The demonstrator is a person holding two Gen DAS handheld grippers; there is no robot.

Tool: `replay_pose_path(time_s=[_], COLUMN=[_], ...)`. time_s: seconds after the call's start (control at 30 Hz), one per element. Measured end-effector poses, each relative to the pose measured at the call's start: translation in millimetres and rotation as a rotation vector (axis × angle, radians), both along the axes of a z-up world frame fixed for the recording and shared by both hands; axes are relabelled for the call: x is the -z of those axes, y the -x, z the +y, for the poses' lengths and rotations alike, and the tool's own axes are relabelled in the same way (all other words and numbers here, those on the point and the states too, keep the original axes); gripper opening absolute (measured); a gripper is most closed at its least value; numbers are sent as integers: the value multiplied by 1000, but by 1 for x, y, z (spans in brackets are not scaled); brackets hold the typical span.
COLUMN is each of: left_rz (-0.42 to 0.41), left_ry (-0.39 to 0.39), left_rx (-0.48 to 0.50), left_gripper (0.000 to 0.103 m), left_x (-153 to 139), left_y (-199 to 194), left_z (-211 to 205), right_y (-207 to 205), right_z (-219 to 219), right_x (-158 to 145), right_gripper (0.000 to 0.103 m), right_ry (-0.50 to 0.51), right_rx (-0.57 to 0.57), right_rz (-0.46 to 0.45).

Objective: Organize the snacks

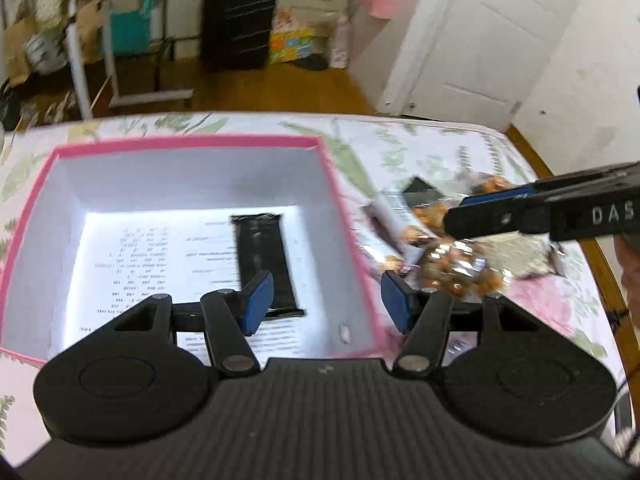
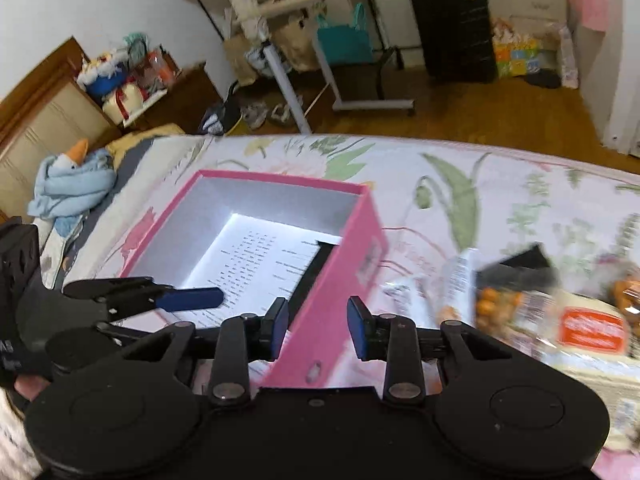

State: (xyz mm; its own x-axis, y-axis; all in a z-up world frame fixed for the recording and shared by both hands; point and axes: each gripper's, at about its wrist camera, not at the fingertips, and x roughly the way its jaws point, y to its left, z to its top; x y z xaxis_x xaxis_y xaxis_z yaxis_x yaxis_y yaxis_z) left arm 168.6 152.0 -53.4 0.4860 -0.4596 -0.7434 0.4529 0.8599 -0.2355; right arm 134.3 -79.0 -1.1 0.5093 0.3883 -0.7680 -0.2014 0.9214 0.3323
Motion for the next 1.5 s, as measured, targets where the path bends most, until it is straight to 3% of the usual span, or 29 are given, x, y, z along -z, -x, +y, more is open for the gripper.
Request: replay_pose_path(time_s=[0.17, 0.37, 0.47, 0.6, 0.73, 0.83, 0.97, 1.07, 1.2, 1.3, 1.37, 1.43, 1.5], left_rz=[-37, -52, -61, -46, -165, -193, -171, -131, -101, -25, 0, 44, 86], left_ry=[-1, -1, -36, -89, -191, -260, -294, -328, -375, -338, -322, -290, -253], left_rx=[91, 203, 256, 318, 341, 359, 455, 475, 515, 473, 453, 431, 402], left_gripper=[59, 59, 68, 69, 69, 69, 71, 71, 75, 74, 62, 55, 51], left_x=[-23, -23, -9, 17, 47, 63, 81, 93, 105, 109, 108, 106, 102], left_y=[28, 56, 64, 68, 74, 72, 69, 64, 51, 39, 37, 35, 33], left_z=[-24, -65, -92, -123, -145, -154, -161, -168, -172, -172, -171, -169, -165], right_y=[38, 80, 97, 115, 128, 134, 134, 127, 107, 95, 94, 97, 103], right_z=[-41, -83, -103, -126, -149, -168, -190, -205, -220, -235, -241, -243, -245], right_x=[-14, 6, 23, 47, 70, 81, 93, 102, 122, 135, 135, 132, 127], right_gripper=[46, 50, 55, 60, 68, 68, 75, 81, 81, 80, 78, 57, 45], right_ry=[8, 108, 141, 207, 254, 280, 351, 383, 491, 434, 372, 330, 289], right_rx=[63, 156, 200, 253, 311, 363, 405, 367, 223, 150, 143, 144, 169], right_rz=[-23, -42, -45, -55, -67, -69, -101, -136, -139, -113, -109, -114, -110])
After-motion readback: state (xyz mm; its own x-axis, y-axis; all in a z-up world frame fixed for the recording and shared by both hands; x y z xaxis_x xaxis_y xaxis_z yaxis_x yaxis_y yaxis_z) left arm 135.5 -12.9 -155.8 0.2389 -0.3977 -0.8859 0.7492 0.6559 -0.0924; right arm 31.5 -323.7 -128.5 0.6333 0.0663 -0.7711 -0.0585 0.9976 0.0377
